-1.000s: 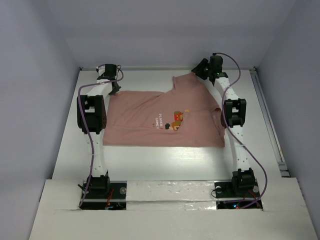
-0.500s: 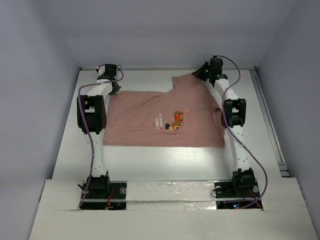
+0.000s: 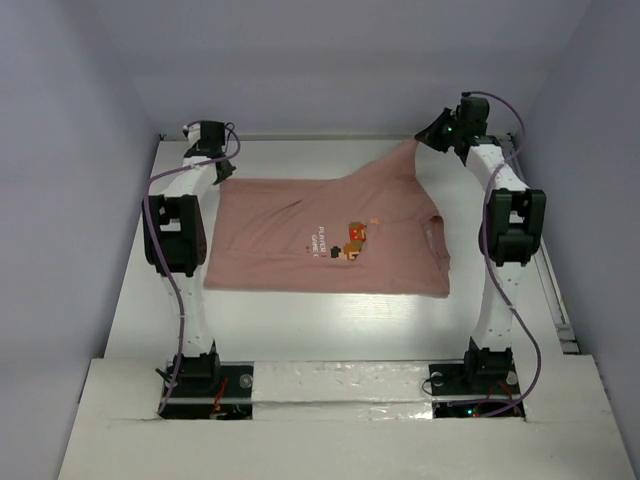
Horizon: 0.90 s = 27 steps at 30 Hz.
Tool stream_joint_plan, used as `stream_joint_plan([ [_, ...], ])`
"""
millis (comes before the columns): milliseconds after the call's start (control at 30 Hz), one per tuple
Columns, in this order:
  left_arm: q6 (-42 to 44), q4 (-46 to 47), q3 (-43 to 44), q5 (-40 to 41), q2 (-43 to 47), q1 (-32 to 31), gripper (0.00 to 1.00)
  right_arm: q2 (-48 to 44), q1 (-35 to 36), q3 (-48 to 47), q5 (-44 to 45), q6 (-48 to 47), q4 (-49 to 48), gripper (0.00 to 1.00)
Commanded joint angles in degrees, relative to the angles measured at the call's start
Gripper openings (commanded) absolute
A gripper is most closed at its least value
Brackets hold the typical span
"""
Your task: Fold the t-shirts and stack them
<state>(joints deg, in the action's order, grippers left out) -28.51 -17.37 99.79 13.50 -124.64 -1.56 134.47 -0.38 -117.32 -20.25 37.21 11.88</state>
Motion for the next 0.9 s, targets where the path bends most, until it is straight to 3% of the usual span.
stream_joint_plan([
  [0, 1.2, 1.3, -1.5, 0.8, 6.4, 1.5, 0.00, -9.3, -0.2, 8.4, 0.1, -5.0, -2.4, 0.00],
  [267, 2.1, 2.1, -6.2, -0.4, 11.9, 2.0, 0.00, -24.1, -0.8, 24.3, 0.0, -6.6, -1.7, 0.00],
  [467, 0.6, 5.8, -16.6, -3.6, 17.0, 3.7, 0.00, -39.6, -0.8, 43.7, 1.4, -7.4, -3.3, 0.00],
  [867, -1.2, 10.4, -32.6, -7.0, 28.0, 5.8, 0.00, -64.6, -0.8, 69.4, 7.5, -8.0, 2.2, 0.00],
])
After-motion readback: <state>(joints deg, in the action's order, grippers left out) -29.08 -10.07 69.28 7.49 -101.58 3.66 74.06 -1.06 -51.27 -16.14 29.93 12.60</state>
